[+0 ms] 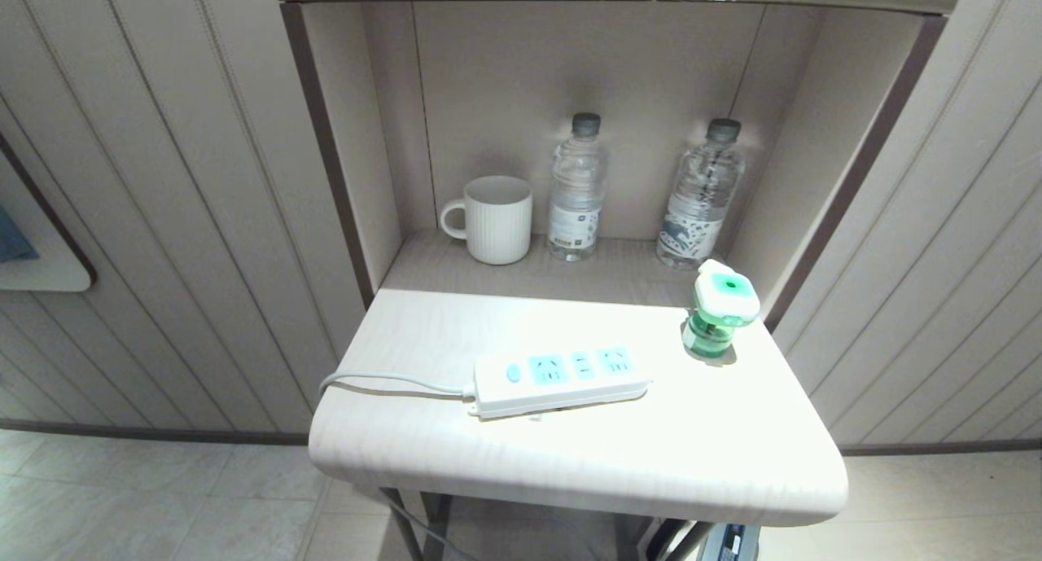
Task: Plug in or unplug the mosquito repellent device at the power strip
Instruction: Pick up the mosquito repellent liquid
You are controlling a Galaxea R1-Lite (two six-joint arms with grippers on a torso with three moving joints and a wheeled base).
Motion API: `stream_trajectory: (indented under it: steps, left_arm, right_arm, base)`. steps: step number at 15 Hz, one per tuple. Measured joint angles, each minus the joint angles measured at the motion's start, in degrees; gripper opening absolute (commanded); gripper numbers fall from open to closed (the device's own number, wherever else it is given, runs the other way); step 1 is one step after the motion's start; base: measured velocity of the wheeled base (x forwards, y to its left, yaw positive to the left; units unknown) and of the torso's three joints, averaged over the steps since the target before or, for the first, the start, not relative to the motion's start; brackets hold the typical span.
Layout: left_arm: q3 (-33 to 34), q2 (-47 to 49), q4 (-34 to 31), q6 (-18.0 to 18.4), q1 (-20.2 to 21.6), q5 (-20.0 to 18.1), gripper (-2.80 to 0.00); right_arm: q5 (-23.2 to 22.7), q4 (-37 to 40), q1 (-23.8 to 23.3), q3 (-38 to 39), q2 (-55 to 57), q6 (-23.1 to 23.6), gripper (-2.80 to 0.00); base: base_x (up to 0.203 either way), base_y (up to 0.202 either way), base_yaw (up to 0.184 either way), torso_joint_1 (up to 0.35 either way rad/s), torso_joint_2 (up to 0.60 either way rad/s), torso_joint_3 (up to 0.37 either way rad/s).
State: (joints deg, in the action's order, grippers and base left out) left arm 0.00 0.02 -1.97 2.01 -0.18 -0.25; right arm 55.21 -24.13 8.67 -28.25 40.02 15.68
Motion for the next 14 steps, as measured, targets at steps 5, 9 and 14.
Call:
stream_trajectory:
  steps: [5, 9, 14]
  left_arm:
    - [0.00, 0.00, 0.00, 0.00, 0.00, -0.01, -2.80]
    - [0.00, 0.00, 0.01, -0.01, 0.00, 0.01, -2.80]
    - [0.00, 0.00, -0.01, -0.01, 0.00, -0.01, -2.80]
  right_arm:
    - [-6.86, 0.31, -2.55, 14.32, -11.14, -6.04, -2.80]
    - [-10.11, 0.48, -1.95, 23.80, -14.99, -11.12, -2.80]
    - [-14.43, 7.72, -2.24, 28.11, -22.44, -15.90, -2.80]
  base:
    - [0.000, 0.000, 0.000, 0.000, 0.00, 0.000]
    - [0.000, 0.000, 0.000, 0.000, 0.00, 0.000]
    - [0.000, 0.000, 0.000, 0.000, 0.00, 0.000]
